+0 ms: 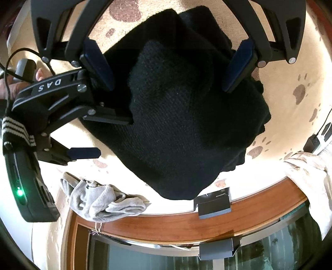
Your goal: Fold clothes
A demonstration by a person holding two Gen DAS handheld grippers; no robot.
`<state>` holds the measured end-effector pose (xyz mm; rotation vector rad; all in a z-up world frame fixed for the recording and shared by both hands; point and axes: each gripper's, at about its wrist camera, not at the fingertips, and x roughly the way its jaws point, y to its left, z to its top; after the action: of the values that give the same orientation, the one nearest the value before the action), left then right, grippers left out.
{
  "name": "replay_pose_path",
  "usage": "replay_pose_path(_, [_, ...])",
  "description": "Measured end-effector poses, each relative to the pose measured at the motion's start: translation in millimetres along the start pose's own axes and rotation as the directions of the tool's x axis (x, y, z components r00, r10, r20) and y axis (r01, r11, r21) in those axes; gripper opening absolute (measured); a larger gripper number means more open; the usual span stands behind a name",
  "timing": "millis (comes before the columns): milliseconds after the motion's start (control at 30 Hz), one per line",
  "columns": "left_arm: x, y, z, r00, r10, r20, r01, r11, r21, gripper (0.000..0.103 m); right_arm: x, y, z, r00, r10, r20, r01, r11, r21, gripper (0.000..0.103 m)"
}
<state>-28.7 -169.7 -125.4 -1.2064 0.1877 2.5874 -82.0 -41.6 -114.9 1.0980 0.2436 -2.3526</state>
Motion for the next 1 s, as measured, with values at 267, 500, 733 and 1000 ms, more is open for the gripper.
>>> replay_pose_path(267, [-7,-5,-4,0.999,0.054,0.004,-0.054,0.999,-0.005,0.103,4,-8,-7,0.999,0.041,0.011,-0.042,0.995,0.090,0.103])
replay_pose_path(500, [-28,0,-10,0.978,0.201,0.047,-0.200,0.979,-0.027,0.103,3,-9,-7,0.999,0.046,0.011,-0.047,0.994,0.096,0.103])
replay_pose_path(733, [-32,16,-11,0.965,0.261,0.038,-0.255,0.959,-0.125,0.103,4,-12,-9,0.998,0.064,0.007,-0.064,0.991,0.119,0.103])
replay_pose_path(1000, [-23,13,-5,0.957,0.289,0.032,-0.283,0.951,-0.125,0.103,4,-15,-11,0.997,0.081,0.003,-0.080,0.986,0.143,0.103])
